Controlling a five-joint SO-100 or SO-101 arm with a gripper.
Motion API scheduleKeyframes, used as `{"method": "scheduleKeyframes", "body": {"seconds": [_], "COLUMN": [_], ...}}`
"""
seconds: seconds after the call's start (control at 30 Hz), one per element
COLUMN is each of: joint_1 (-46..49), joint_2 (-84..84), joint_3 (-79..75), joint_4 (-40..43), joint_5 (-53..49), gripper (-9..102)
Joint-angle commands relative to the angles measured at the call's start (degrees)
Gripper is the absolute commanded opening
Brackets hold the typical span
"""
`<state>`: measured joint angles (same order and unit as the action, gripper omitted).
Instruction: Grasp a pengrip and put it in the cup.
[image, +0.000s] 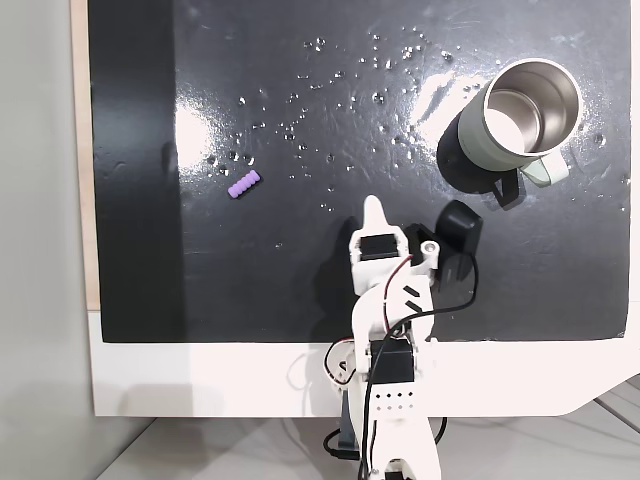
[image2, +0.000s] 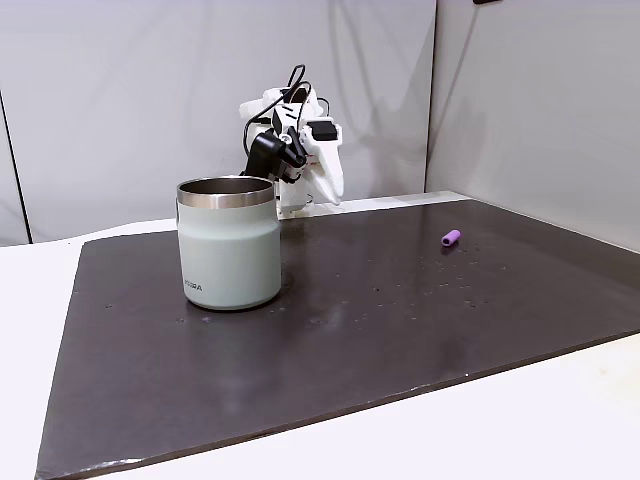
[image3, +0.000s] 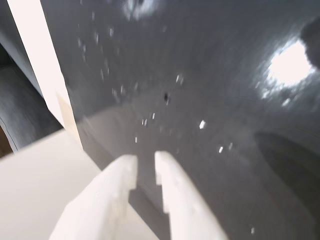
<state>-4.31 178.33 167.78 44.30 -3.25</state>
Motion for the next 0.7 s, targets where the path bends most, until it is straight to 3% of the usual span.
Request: {"method": "scheduleKeyframes", "body": {"seconds": [0.0,0.17,0.5,0.67], "joint_1": [-4.9,-13.1,-20.9,-24.3], "joint_2": [-12.0,-33.1,-65.1,-75.6], "joint_3": [-12.1,-28.7,-60.7,-70.1], "joint_4": [0.3,2.8,16.2,21.4], "joint_5": [0.5,0.5,4.2,7.6], "gripper": [0,0,0,8]}}
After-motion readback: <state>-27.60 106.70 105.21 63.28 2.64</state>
